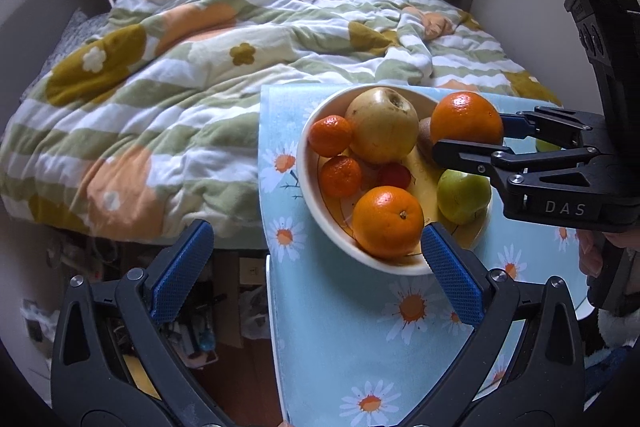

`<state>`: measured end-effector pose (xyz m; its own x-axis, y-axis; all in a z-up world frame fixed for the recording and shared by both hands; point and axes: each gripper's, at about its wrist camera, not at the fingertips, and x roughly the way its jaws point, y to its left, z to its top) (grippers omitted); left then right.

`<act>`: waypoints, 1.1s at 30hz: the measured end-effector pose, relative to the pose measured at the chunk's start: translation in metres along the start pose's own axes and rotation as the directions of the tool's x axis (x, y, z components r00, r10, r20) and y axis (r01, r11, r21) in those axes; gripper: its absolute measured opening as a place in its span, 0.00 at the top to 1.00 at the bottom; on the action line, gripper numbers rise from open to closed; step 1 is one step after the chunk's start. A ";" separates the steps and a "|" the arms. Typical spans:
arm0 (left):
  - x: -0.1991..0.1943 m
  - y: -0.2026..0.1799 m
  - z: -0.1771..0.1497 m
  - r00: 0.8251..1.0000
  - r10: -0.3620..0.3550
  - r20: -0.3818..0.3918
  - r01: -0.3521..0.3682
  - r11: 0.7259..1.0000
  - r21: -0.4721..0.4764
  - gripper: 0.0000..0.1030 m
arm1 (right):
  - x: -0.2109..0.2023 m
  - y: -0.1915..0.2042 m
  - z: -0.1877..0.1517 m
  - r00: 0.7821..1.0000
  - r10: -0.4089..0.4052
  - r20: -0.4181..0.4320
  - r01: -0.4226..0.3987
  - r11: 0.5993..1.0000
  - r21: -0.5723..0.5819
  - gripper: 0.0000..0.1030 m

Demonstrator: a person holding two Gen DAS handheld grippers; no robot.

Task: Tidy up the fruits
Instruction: 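Lower the large orange into the bowl and open the right tool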

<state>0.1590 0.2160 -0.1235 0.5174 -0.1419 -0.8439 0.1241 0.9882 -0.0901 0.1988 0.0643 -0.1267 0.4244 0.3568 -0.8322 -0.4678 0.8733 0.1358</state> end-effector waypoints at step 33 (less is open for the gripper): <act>-0.042 -0.019 -0.015 1.000 -0.004 0.029 0.004 1.000 0.012 0.00 | -0.058 -0.005 -0.005 0.994 -0.005 0.109 -0.002 0.998 0.062 0.07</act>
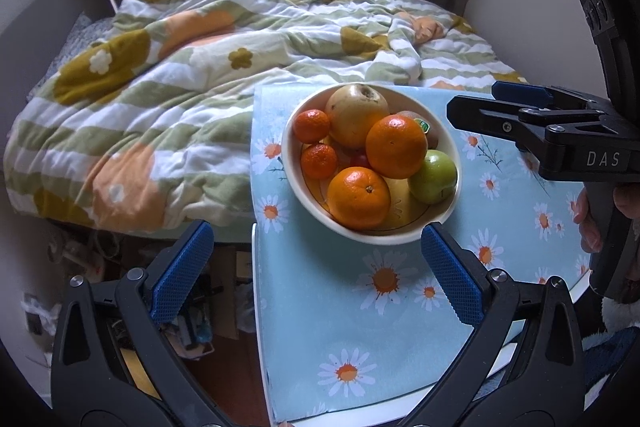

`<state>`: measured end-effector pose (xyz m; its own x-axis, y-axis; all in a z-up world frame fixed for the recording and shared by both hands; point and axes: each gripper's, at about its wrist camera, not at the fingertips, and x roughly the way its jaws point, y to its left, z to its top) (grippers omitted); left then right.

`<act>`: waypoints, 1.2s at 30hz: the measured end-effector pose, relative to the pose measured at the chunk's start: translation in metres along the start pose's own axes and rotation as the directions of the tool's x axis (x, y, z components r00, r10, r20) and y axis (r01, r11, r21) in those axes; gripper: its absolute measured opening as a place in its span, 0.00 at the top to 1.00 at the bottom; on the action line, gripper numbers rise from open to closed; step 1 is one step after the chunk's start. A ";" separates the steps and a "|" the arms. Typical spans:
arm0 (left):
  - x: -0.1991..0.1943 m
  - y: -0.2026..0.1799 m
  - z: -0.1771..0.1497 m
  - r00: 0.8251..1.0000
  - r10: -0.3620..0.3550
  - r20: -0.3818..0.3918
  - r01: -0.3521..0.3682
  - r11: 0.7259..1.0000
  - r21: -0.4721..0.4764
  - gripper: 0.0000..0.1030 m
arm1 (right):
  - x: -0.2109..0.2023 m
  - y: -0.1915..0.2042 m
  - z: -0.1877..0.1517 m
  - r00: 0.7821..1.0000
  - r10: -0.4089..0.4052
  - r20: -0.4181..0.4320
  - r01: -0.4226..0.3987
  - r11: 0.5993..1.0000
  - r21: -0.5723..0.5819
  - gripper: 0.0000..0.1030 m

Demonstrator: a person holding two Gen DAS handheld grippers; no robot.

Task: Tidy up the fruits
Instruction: 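Lower the large orange into the bowl and open the right tool, then withdraw both tools toward the green apple and red tomato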

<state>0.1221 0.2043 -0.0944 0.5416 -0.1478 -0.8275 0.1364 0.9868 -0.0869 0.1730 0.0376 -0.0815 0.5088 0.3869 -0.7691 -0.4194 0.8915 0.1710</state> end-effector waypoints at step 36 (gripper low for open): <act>0.073 -0.244 0.107 0.958 -0.279 -0.070 0.283 0.869 0.405 0.00 | -0.137 -0.182 -0.108 0.908 -0.415 -0.051 0.413 0.869 0.274 0.07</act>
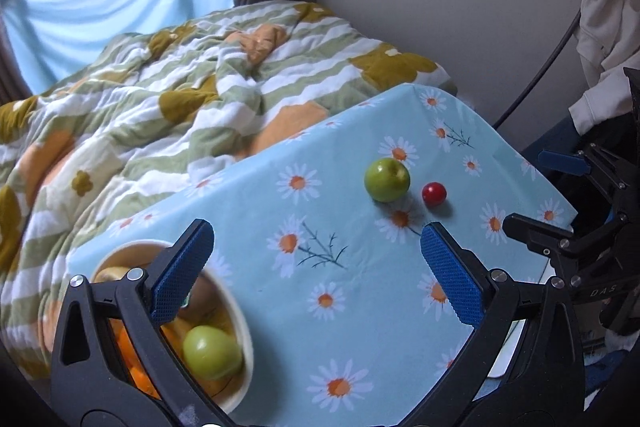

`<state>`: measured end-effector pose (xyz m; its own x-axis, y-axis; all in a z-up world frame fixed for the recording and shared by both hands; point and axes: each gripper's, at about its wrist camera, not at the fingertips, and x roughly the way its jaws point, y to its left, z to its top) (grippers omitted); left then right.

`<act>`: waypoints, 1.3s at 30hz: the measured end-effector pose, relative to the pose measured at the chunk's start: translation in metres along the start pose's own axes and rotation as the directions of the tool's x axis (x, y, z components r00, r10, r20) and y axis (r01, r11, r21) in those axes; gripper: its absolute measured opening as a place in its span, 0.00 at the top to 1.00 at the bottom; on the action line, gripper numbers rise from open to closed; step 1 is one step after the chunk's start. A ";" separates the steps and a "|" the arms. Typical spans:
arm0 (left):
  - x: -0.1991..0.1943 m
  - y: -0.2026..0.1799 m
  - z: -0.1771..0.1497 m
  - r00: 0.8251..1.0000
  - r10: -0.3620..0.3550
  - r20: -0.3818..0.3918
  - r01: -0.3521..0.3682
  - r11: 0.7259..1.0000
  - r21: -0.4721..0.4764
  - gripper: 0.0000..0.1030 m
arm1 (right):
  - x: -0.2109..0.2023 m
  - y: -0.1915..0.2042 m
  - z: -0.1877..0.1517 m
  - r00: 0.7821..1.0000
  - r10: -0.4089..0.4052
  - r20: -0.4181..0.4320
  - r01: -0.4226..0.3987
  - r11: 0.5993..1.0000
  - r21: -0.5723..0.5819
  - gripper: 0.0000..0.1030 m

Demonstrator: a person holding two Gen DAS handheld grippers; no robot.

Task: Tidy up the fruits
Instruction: 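Withdraw both tools toward the green apple and red tomato, then grasp the green apple with the left tool while the right tool grasps the red tomato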

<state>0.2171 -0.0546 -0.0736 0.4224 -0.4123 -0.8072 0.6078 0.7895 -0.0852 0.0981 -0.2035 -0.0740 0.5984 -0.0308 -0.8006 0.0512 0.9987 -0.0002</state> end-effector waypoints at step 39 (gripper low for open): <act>0.172 -0.067 0.017 0.966 -0.053 -0.254 0.070 0.996 0.057 0.43 | 0.120 -0.050 -0.028 0.970 0.135 -0.204 -0.146 0.988 -0.041 0.18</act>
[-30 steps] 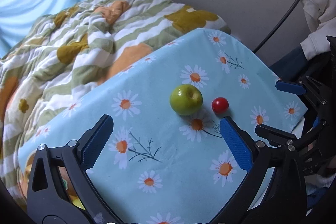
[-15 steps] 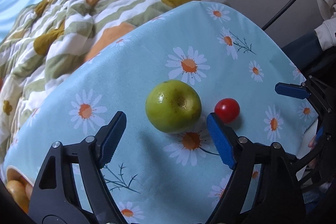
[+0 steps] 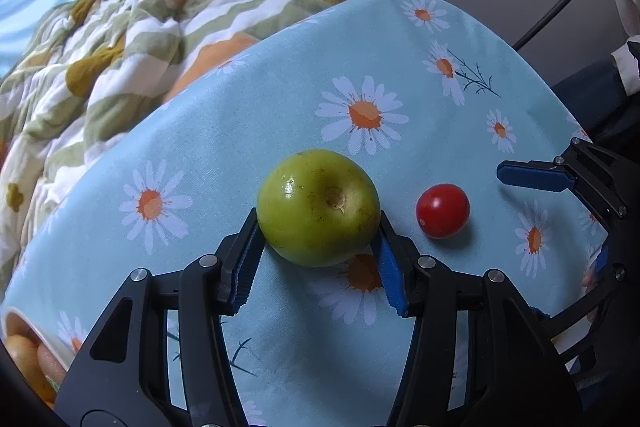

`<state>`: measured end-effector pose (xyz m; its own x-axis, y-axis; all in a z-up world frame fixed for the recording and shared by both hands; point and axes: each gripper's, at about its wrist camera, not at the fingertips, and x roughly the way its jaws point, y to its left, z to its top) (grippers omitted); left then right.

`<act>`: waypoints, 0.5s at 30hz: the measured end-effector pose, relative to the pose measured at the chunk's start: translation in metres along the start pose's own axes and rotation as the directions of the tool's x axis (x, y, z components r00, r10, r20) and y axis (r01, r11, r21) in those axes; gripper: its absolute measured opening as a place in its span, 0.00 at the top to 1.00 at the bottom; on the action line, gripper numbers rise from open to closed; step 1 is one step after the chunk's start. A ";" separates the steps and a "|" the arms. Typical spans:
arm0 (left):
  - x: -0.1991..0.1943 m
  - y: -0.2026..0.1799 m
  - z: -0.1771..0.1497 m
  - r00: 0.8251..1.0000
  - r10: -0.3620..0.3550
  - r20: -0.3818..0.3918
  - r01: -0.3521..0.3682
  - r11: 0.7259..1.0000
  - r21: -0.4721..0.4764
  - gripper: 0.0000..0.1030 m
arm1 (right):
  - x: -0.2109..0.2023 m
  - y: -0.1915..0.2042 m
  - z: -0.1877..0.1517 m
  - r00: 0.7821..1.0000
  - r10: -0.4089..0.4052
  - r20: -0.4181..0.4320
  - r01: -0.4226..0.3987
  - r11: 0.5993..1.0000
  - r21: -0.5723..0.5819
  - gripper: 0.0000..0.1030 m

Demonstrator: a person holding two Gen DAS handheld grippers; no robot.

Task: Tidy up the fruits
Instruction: 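Grasp the green apple with the left tool while the right tool grasps the red tomato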

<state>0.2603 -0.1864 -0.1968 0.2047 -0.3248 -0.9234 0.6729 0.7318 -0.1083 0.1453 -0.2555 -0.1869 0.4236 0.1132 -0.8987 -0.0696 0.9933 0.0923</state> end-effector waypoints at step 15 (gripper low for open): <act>-0.008 0.020 -0.016 0.999 0.044 0.000 -0.044 0.996 -0.074 0.43 | 0.011 0.014 0.014 0.999 0.019 0.028 -0.016 0.994 -0.111 0.43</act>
<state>0.2609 -0.1594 -0.1979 0.2345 -0.2926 -0.9271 0.6091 0.7874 -0.0944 0.1614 -0.2403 -0.1895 0.4475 0.1324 -0.8844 -0.1760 0.9827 0.0581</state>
